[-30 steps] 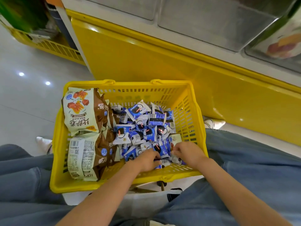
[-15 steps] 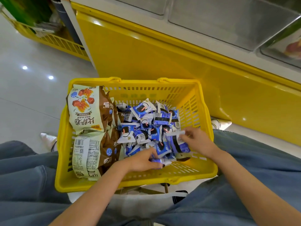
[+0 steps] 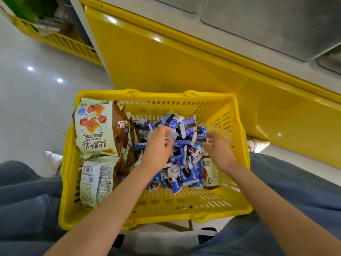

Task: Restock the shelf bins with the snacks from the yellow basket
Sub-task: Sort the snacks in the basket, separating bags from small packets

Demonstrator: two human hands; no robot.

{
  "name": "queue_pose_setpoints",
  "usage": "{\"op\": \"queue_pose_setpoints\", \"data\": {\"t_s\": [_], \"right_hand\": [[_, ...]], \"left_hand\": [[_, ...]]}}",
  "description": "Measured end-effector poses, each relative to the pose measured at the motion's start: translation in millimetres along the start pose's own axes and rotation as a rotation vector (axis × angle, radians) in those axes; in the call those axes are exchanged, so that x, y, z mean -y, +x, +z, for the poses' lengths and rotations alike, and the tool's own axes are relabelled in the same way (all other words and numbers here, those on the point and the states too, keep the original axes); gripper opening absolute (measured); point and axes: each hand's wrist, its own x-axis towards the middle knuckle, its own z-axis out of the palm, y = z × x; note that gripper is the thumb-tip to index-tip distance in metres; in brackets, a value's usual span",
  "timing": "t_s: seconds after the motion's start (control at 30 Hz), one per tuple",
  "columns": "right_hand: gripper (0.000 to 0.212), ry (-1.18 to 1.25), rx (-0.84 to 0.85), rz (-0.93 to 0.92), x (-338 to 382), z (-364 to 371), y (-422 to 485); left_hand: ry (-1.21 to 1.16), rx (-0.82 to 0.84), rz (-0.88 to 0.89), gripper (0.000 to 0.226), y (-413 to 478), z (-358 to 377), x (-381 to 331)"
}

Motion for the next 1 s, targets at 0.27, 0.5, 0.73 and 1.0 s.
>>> {"op": "queue_pose_setpoints", "data": {"t_s": [0.27,0.5,0.73,1.0], "right_hand": [[0.048,-0.51,0.177,0.085,-30.5,30.7,-27.5],[0.017,-0.58,0.131,-0.018,-12.7,13.4,-32.9],[0.016,-0.276,-0.073,-0.147,15.7,-53.6,-54.9],[0.018,0.4,0.013,-0.355,64.4,-40.5,-106.0]], "left_hand": [[0.218,0.7,-0.155,0.054,-61.7,39.4,34.9],[0.241,0.692,-0.148,0.043,-54.9,30.8,31.5],[-0.007,0.492,-0.244,0.035,-62.7,12.5,0.5],[-1.313,0.332,-0.571,0.056,-82.8,-37.4,-36.8]]}}
